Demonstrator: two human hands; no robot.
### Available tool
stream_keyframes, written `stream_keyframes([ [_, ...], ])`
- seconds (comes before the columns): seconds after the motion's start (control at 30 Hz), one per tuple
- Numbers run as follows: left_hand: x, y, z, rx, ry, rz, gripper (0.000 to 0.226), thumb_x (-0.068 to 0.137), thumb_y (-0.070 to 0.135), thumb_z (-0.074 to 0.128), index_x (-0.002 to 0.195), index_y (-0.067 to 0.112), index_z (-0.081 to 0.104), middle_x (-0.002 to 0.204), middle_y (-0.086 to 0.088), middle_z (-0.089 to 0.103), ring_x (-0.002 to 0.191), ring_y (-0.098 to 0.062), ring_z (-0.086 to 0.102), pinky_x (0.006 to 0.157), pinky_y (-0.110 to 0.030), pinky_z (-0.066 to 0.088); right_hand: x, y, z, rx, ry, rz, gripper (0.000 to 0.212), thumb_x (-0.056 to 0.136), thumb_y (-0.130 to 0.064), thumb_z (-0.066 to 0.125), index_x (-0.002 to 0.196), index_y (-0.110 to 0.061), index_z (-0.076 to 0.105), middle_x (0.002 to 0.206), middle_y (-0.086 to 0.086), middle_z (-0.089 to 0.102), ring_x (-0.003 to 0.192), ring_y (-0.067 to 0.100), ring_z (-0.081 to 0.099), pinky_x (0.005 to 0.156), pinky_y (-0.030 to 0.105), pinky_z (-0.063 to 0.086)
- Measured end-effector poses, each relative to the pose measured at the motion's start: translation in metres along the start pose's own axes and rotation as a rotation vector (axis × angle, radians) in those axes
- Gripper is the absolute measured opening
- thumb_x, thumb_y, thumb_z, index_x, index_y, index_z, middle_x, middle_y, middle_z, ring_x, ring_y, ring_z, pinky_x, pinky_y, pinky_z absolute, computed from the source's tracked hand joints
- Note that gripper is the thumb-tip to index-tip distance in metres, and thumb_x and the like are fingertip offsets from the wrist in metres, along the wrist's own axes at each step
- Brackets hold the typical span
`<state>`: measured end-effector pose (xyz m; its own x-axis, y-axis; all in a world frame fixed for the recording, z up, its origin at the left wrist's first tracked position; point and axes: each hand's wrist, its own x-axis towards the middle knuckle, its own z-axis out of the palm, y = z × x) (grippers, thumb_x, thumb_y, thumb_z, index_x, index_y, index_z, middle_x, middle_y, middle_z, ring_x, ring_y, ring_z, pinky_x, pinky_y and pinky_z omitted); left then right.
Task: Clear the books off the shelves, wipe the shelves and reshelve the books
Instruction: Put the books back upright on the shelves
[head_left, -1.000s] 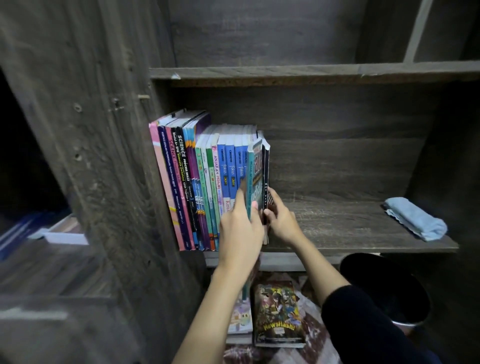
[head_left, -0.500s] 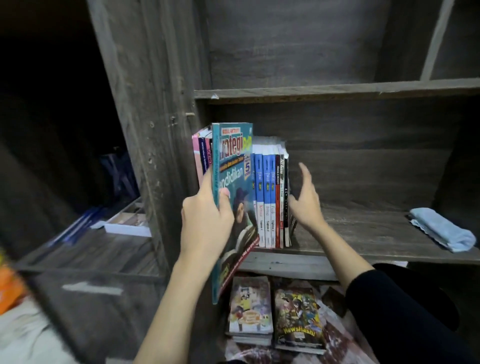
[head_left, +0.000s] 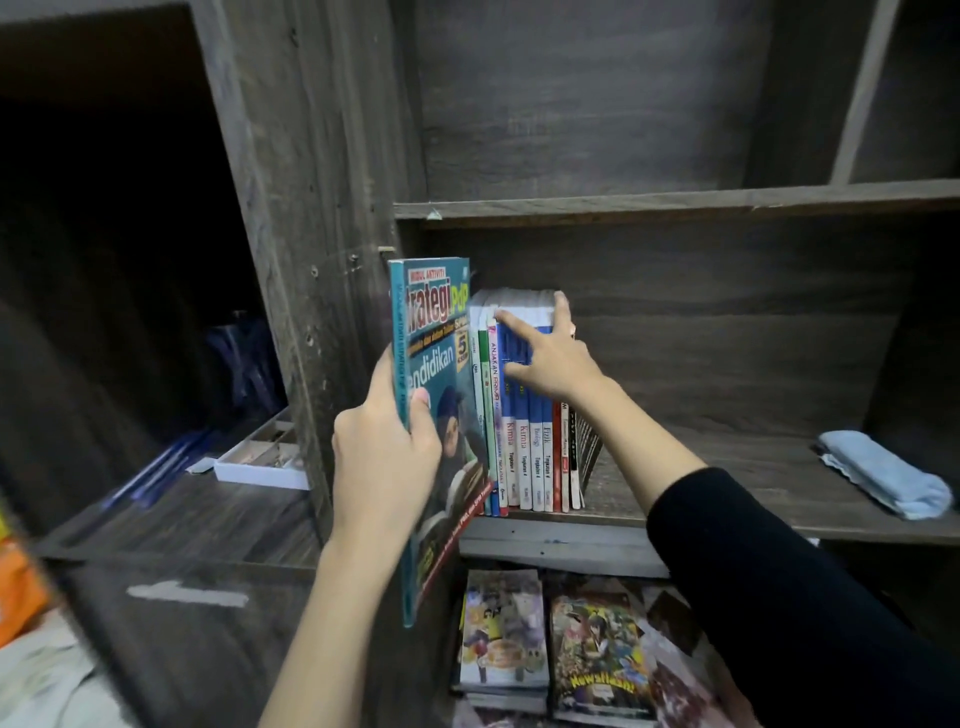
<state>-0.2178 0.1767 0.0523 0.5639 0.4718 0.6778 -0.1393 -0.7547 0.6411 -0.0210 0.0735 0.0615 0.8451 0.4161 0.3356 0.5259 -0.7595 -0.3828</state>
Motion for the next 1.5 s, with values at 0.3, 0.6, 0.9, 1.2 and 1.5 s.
stream_keyframes([
  [0.3,-0.001,0.007,0.009,-0.001,-0.018,0.010,0.034,0.094,0.014,0.051,0.128,0.012,0.053,0.107,-0.008,0.069,0.093,-0.028,0.063,0.072,-0.017,0.039,0.001,0.005,0.004,0.012,0.073,-0.048,0.060,0.093,-0.027,0.053,0.146,-0.041,0.028,0.155,0.017,0.009,0.128,0.051,0.035,0.106,0.046,0.032],
  [0.6,0.006,0.023,0.020,0.013,-0.026,0.037,0.040,0.095,0.015,0.049,0.134,0.017,0.049,0.105,-0.010,0.069,0.091,-0.031,0.064,0.085,-0.038,0.050,0.001,0.017,0.003,0.033,0.092,-0.079,0.062,0.090,-0.022,0.055,0.144,-0.040,0.031,0.154,0.017,0.014,0.131,0.047,0.035,0.108,0.046,0.033],
  [0.9,0.017,0.041,0.027,0.182,-0.069,0.073,0.052,0.095,0.016,0.046,0.144,0.026,0.036,0.101,-0.022,0.065,0.092,-0.044,0.059,0.084,-0.048,0.048,0.000,0.022,0.003,0.043,0.085,-0.059,0.062,0.090,-0.023,0.056,0.144,-0.041,0.031,0.154,0.014,0.012,0.126,0.051,0.037,0.105,0.047,0.037],
  [1.2,0.023,0.056,0.031,0.276,-0.086,0.073,0.055,0.097,0.015,0.042,0.148,0.026,0.027,0.089,-0.015,0.051,0.088,-0.036,0.051,0.080,-0.044,0.042,-0.007,0.026,-0.001,0.044,0.104,-0.042,0.060,0.091,-0.024,0.055,0.144,-0.040,0.032,0.154,0.014,0.013,0.123,0.050,0.039,0.105,0.046,0.035],
  [1.5,0.026,0.035,0.061,0.228,-0.090,0.079,0.057,0.096,0.014,0.044,0.149,0.019,0.025,0.092,-0.018,0.062,0.085,-0.035,0.060,0.073,-0.042,0.047,-0.012,0.025,-0.005,0.057,0.105,-0.049,0.062,0.090,-0.022,0.056,0.144,-0.040,0.032,0.152,0.014,0.014,0.124,0.050,0.036,0.105,0.046,0.033],
])
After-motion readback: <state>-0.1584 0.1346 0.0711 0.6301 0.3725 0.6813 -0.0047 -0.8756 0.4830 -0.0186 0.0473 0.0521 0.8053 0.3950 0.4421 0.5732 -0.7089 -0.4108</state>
